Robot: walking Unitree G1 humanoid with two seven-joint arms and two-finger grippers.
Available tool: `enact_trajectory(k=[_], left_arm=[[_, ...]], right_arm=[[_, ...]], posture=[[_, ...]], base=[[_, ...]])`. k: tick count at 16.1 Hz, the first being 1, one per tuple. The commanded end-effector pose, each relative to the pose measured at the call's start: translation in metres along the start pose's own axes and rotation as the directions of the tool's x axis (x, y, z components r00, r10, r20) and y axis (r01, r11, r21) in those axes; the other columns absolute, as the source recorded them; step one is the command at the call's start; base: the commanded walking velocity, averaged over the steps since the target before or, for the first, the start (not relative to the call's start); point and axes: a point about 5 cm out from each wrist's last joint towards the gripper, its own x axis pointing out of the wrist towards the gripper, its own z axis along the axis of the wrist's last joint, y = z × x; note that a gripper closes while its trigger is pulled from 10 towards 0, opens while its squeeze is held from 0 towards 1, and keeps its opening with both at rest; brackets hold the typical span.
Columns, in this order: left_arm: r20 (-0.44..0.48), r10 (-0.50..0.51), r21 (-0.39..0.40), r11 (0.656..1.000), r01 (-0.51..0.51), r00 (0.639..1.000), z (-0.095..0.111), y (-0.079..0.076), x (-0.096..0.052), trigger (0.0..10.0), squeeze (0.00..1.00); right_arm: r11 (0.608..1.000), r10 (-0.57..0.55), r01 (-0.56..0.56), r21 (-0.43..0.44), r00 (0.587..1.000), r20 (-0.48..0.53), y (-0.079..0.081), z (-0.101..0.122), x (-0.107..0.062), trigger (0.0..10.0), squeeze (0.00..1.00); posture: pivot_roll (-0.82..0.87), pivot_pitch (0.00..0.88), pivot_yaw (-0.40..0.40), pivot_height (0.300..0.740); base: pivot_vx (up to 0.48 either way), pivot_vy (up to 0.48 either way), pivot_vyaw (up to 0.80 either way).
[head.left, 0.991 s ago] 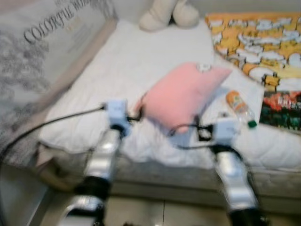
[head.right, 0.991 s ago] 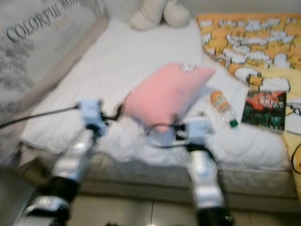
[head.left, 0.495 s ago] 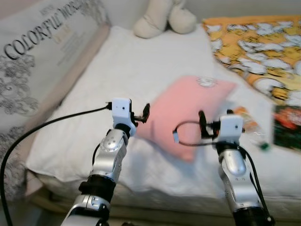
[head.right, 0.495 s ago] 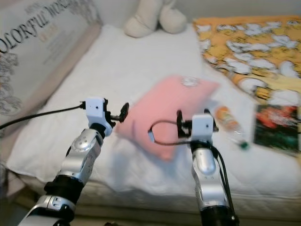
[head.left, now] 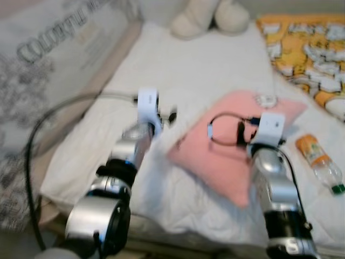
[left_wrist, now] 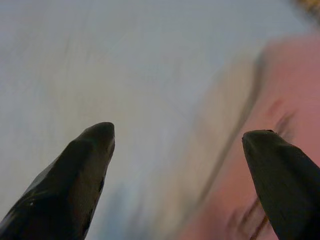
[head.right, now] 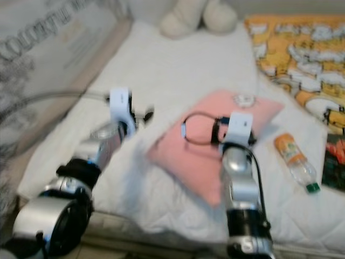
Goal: Clean up the room
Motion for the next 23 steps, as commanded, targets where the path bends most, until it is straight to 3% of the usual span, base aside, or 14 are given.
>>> enact_trajectory(k=[1, 3, 5, 7, 8, 11, 17, 21, 23], left_arm=[[-0.006, -0.004, -0.009, 1.000, 0.004, 1.000, 0.010, -0.002, 0.002, 10.0, 0.00], [-0.035, 0.013, -0.080, 0.997, -0.016, 0.999, 0.013, 0.000, 0.004, 10.0, 0.00], [-0.050, -0.054, -0.143, 0.989, 0.047, 0.997, 0.015, -0.012, 0.007, 10.0, 0.00], [0.038, -0.110, -0.123, 0.986, 0.114, 0.993, 0.035, -0.026, 0.009, 10.0, 0.00], [0.071, -0.126, -0.103, 0.986, 0.133, 0.989, 0.042, -0.028, 0.009, 10.0, 0.00], [0.027, -0.116, 0.004, 0.993, 0.116, 0.993, 0.028, -0.025, 0.009, 10.0, 0.00], [0.136, -0.117, -0.014, 0.993, 0.120, 0.984, 0.050, -0.025, 0.008, 10.0, 0.00], [0.078, -0.109, -0.093, 0.989, 0.116, 0.991, 0.046, -0.029, 0.010, 10.0, 0.00], [0.071, -0.121, -0.080, 0.989, 0.126, 0.990, 0.048, -0.034, 0.010, 10.0, 0.00]], right_arm=[[1.000, 0.020, -0.018, 0.019, 0.996, -0.081, 0.004, -0.008, 0.002, 10.0, 0.00], [1.000, 0.002, 0.000, 0.022, 0.993, -0.121, 0.000, -0.009, 0.004, 10.0, 0.00], [1.000, 0.005, -0.001, 0.024, 0.987, -0.160, 0.000, -0.007, 0.001, 10.0, 0.00], [0.996, -0.020, 0.018, -0.085, 0.999, -0.034, -0.004, 0.010, -0.002, 10.0, 0.00], [0.996, -0.028, 0.029, -0.088, 0.999, 0.018, -0.006, 0.015, -0.004, 10.0, 0.00], [0.995, -0.057, 0.052, -0.088, 0.997, -0.060, -0.009, 0.004, -0.010, 10.0, 0.00], [0.993, -0.045, 0.046, -0.112, 0.999, 0.009, -0.004, 0.029, -0.014, 10.0, 0.00], [0.989, -0.091, 0.086, -0.125, 0.995, -0.043, -0.004, 0.035, -0.001, 10.0, 0.00], [0.987, -0.094, 0.089, -0.134, 0.995, -0.028, -0.006, 0.040, 0.001, 10.0, 0.00]], posture=[[-0.22, 0.000, 0.123, 0.731], [-0.23, 0.000, 0.124, 0.731], [-0.24, 0.000, 0.119, 0.731], [-0.25, 0.003, 0.123, 0.731], [-0.26, 0.004, 0.125, 0.731], [-0.26, 0.011, 0.134, 0.731], [-0.26, 0.001, 0.127, 0.731], [-0.28, 0.020, 0.123, 0.731], [-0.30, 0.048, 0.121, 0.731]], base=[[0.000, 0.000, 0.00], [0.000, 0.000, 0.00], [0.000, 0.000, 0.00], [0.000, 0.000, 0.00], [0.000, 0.000, 0.00], [0.000, 0.000, 0.00], [0.000, 0.000, 0.00], [0.000, 0.000, 0.00], [0.000, 0.000, 0.00]])
